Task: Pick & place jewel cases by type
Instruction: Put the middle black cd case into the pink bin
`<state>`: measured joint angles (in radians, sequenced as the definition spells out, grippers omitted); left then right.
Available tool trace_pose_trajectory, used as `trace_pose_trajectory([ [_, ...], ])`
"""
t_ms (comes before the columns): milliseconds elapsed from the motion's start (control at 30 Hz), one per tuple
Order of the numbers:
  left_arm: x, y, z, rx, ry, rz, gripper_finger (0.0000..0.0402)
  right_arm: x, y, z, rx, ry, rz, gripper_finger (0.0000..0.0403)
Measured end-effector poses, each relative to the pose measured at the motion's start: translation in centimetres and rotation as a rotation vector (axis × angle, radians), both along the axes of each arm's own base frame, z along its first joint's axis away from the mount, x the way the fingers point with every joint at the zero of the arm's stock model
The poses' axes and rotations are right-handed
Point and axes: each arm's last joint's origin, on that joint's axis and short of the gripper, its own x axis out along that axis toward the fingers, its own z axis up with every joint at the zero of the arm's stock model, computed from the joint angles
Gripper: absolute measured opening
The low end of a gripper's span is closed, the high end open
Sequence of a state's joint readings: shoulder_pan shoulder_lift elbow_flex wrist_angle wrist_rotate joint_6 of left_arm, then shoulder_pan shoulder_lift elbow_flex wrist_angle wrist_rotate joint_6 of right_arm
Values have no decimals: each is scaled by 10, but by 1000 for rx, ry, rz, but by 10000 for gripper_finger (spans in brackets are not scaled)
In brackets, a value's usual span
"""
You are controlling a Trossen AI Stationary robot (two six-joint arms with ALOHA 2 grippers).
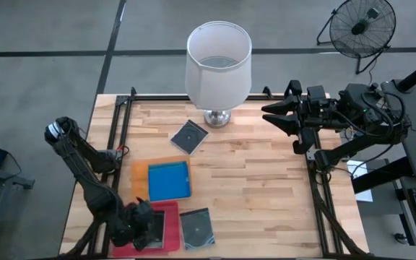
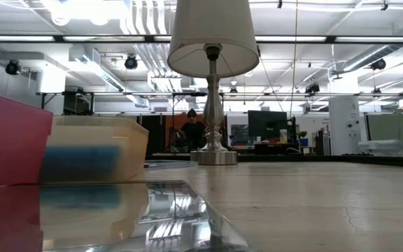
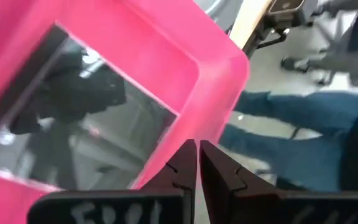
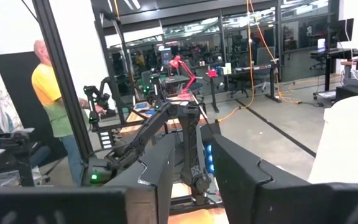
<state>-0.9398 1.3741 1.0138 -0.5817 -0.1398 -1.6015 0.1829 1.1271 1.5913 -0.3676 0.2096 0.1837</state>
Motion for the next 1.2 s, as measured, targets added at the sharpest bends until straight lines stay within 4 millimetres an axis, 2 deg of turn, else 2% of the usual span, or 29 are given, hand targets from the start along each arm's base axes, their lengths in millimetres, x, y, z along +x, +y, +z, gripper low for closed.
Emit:
trace_pose_trajectory([
  [333,17,-6,-22,121,25,-282,0,0,-1,-4,45,35,-24,79],
  [600,30,-22,-32,177,19,-372,0,0,-2,-6,57,60,-65,68],
  [967,48,-46,-63,255,70,-496,0,0,-2,-7,76,66,-77,59],
  [1200,56,-51,-86,305,130,-499,0,0,-2,-7,83,66,-76,58],
])
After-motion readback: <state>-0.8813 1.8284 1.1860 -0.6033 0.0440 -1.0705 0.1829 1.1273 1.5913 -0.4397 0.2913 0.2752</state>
